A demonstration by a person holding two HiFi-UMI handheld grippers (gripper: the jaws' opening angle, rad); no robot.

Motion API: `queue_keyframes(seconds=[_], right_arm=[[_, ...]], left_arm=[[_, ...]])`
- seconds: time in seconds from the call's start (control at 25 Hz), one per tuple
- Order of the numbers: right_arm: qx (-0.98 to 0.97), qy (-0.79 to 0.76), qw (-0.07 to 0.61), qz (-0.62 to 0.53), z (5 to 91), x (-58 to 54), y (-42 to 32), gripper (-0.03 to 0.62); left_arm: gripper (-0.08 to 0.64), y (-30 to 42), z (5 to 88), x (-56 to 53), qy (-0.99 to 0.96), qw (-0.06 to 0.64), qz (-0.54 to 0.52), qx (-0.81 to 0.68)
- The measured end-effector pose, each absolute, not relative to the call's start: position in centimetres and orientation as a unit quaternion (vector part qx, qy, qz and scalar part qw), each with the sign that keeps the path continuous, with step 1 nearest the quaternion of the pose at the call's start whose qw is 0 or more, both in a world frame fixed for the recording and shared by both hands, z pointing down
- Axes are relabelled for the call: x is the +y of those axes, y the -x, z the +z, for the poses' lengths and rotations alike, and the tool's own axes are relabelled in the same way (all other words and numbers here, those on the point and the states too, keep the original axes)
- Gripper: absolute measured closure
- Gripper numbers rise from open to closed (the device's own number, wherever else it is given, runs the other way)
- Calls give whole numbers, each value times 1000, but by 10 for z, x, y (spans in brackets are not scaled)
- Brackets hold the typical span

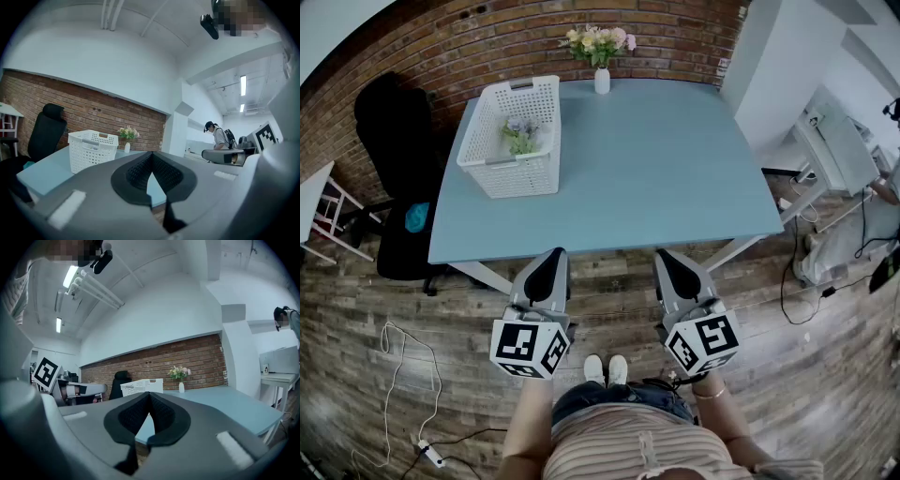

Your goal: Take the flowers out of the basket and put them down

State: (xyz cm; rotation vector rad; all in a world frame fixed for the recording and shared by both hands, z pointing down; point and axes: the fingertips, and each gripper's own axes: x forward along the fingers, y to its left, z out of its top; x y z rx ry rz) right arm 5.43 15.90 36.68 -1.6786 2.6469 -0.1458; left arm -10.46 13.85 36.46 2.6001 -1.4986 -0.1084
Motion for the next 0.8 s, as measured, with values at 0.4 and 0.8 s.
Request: queue_keyframes(seconds=[0.4,0.8], right_arm=[[842,535,10,-65,373,154,-69,588],[851,520,6,-73,380,133,-79,586]], left_arm=[[541,92,372,133,-863,85,-26,-497],[540,84,374,118,-859,89,-9,-504]])
